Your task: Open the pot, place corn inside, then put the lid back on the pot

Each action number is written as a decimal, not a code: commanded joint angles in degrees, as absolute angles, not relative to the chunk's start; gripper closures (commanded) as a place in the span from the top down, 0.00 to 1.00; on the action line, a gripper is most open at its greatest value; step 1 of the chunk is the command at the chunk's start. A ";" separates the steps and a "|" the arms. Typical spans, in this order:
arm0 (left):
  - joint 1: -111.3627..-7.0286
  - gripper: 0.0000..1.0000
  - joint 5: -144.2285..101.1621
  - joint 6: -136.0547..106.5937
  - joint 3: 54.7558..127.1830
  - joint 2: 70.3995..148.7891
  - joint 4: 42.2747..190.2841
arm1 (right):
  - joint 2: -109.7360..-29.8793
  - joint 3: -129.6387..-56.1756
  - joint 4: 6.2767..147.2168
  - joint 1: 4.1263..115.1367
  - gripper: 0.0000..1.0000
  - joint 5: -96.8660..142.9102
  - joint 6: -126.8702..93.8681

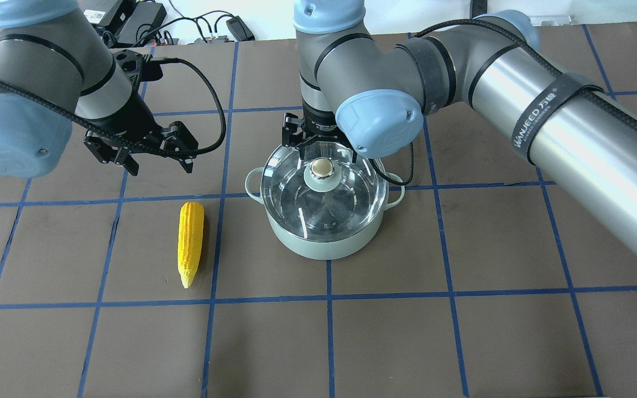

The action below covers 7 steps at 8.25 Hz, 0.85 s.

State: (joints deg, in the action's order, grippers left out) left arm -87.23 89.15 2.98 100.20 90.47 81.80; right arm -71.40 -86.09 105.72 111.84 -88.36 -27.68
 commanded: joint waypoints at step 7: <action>-83.67 1.00 89.38 2.99 112.75 99.22 68.22 | -70.05 -87.36 106.35 113.03 0.54 -88.42 -30.33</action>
